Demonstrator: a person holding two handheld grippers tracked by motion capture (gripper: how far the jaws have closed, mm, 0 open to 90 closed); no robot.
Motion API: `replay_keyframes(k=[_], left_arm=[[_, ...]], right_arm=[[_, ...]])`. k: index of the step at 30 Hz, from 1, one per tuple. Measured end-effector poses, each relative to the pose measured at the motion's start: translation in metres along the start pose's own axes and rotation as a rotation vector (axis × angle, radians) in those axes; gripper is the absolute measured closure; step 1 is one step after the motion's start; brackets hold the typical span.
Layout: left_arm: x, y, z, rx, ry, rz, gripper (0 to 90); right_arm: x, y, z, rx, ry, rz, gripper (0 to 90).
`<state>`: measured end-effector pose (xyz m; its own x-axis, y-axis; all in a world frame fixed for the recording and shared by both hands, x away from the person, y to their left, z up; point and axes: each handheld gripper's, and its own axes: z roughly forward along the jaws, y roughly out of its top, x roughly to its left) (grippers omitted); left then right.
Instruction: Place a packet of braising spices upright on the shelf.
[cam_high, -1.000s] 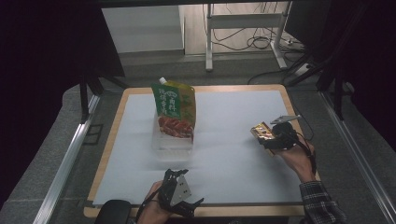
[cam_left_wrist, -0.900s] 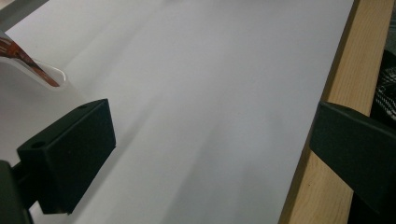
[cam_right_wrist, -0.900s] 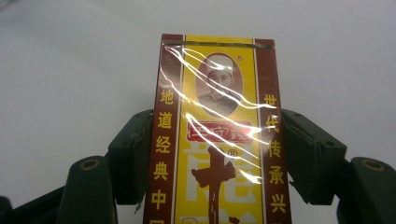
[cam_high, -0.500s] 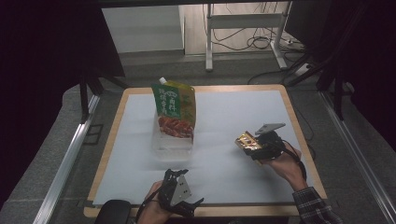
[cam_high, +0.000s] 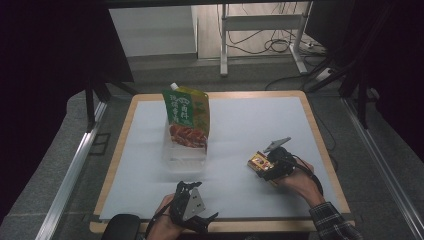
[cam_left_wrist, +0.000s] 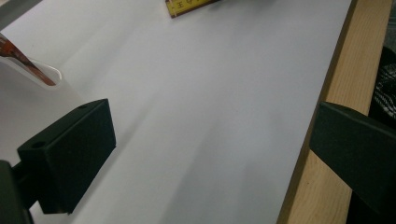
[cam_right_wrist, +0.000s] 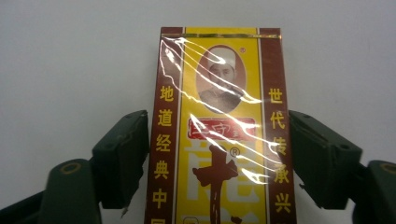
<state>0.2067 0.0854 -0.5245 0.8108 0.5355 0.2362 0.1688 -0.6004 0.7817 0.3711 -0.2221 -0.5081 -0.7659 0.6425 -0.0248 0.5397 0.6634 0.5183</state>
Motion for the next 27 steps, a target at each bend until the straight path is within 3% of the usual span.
replay_keyframes(k=[7,14,21,27], left_arm=[[0.001,0.0,0.0,-0.004,0.004,-0.006,0.3],[0.002,0.0,0.0,-0.007,0.005,-0.015,0.2],[0.002,0.0,0.0,-0.003,0.003,-0.01,0.2],[0.002,0.0,0.0,-0.005,0.002,-0.009,0.3]], right_arm=[[-0.001,0.008,-0.004,0.032,0.008,0.012,21.2],[0.0,0.017,-0.006,0.094,-0.001,-0.017,23.9],[0.0,0.037,-0.002,0.213,-0.008,-0.067,25.1],[0.002,0.051,0.008,0.297,0.0,-0.076,25.4]])
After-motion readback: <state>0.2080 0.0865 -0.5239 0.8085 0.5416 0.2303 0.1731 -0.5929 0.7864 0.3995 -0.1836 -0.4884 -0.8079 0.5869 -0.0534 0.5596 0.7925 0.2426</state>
